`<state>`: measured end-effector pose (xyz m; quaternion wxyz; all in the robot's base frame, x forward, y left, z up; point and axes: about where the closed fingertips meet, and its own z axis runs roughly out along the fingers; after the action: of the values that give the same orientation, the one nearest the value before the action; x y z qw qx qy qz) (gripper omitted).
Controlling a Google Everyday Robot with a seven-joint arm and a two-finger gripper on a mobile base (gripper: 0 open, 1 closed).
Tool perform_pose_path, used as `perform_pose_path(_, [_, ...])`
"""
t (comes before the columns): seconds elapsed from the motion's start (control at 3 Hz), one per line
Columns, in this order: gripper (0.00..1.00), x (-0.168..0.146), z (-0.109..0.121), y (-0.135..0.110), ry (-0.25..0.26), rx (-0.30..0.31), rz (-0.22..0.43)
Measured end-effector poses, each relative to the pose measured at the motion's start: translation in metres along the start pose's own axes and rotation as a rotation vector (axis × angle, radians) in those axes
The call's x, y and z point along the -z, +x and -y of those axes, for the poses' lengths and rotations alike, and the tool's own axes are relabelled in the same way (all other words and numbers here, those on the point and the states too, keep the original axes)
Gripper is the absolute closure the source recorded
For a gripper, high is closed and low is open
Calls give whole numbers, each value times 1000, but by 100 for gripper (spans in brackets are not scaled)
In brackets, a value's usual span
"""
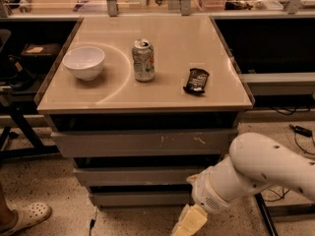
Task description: Open middle drawer
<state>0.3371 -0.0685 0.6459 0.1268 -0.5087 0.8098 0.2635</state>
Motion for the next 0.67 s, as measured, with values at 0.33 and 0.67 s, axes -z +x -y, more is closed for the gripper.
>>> perform_pose_path(0.33, [0,-43,17,-2,19,16,30])
perform_pose_path(0.67, [0,-69,41,-8,45,45,47])
